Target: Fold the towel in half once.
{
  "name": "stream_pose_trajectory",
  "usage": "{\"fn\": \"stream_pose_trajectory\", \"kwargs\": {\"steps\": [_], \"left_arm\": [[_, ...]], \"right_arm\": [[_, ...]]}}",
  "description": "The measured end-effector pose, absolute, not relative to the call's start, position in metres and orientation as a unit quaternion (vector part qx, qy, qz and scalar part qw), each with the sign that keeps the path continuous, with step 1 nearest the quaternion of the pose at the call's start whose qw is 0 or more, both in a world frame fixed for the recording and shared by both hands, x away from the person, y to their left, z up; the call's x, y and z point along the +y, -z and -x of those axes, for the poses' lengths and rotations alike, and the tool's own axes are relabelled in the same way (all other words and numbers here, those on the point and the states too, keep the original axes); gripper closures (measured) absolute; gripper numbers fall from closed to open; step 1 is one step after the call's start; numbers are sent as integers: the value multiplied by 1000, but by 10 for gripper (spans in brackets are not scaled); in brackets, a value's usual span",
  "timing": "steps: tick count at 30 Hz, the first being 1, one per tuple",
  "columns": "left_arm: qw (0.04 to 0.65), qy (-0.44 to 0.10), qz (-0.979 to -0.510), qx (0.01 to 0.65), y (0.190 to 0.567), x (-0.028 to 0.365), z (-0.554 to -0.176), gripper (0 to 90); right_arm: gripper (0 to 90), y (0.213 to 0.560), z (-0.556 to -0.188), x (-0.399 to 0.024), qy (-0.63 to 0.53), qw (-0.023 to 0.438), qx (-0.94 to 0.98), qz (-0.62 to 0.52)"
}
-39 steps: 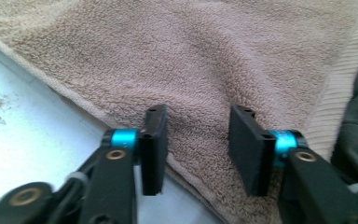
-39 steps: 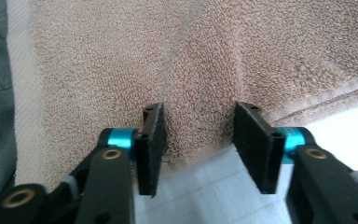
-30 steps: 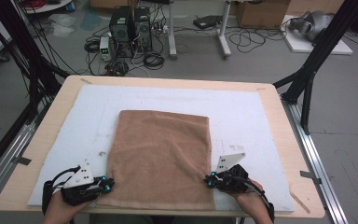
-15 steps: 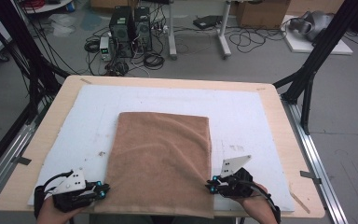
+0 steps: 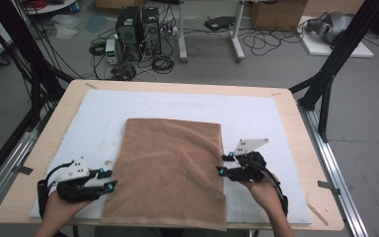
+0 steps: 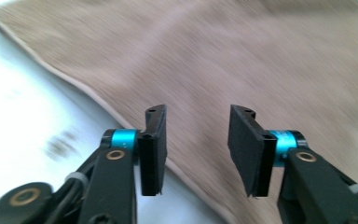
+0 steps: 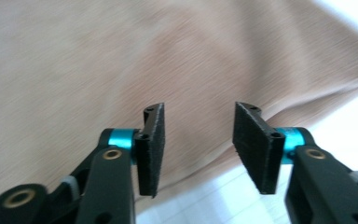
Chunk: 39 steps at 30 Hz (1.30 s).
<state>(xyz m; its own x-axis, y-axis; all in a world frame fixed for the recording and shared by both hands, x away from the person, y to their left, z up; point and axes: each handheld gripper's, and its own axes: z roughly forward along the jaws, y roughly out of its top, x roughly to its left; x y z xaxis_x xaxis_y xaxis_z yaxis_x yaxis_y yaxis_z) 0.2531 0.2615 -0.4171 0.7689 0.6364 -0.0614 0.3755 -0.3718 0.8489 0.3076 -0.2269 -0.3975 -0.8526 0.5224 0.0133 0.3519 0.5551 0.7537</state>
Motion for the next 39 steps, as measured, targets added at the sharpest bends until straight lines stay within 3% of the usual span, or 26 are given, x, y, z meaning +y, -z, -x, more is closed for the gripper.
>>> {"fn": "stream_pose_trajectory", "kwargs": {"steps": [5, 10, 15, 18, 20, 21, 22, 23, 26, 29, 31, 33, 34, 35, 39], "left_arm": [[447, -201, -806, 332, 400, 252, -308, 538], [422, -228, -790, 383, 408, 244, -376, 556], [377, -219, -798, 417, 433, 237, -417, 564], [399, -210, -785, 425, 441, 235, -424, 548], [394, -211, -785, 429, 447, 233, -428, 567], [396, -202, -790, 422, 449, 232, -429, 689], [403, -200, -789, 419, 450, 230, -429, 779], [401, -208, -784, 425, 449, 227, -431, 829], [385, -214, -785, 436, 439, 223, -439, 855], [421, -246, -755, 439, 413, 221, -444, 857], [421, -262, -754, 431, 397, 217, -450, 852], [406, -283, -750, 439, 388, 215, -453, 798], [406, -284, -747, 444, 387, 217, -453, 713], [407, -279, -747, 446, 386, 220, -452, 655], [407, -260, -758, 438, 388, 233, -442, 617]], "right_arm": [[489, 382, -357, -219, -397, 141, 868, -262], [479, 391, -409, -212, -382, 156, 864, -289], [483, 419, -437, -205, -343, 162, 876, -298], [484, 434, -445, -207, -330, 146, 877, -317], [527, 439, -450, -213, -351, 120, 866, -335], [606, 440, -452, -215, -362, 111, 861, -339], [742, 440, -453, -216, -365, 104, 861, -338], [836, 439, -454, -216, -368, 93, 863, -332], [855, 429, -463, -211, -340, 86, 879, -323], [856, 400, -470, -211, -344, 143, 869, -326], [835, 378, -476, -215, -343, 181, 859, -334], [694, 365, -482, -218, -335, 210, 846, -358], [616, 360, -483, -220, -329, 228, 838, -371], [587, 358, -484, -222, -334, 220, 835, -378], [492, 360, -479, -225, -342, 168, 847, -370]]}}
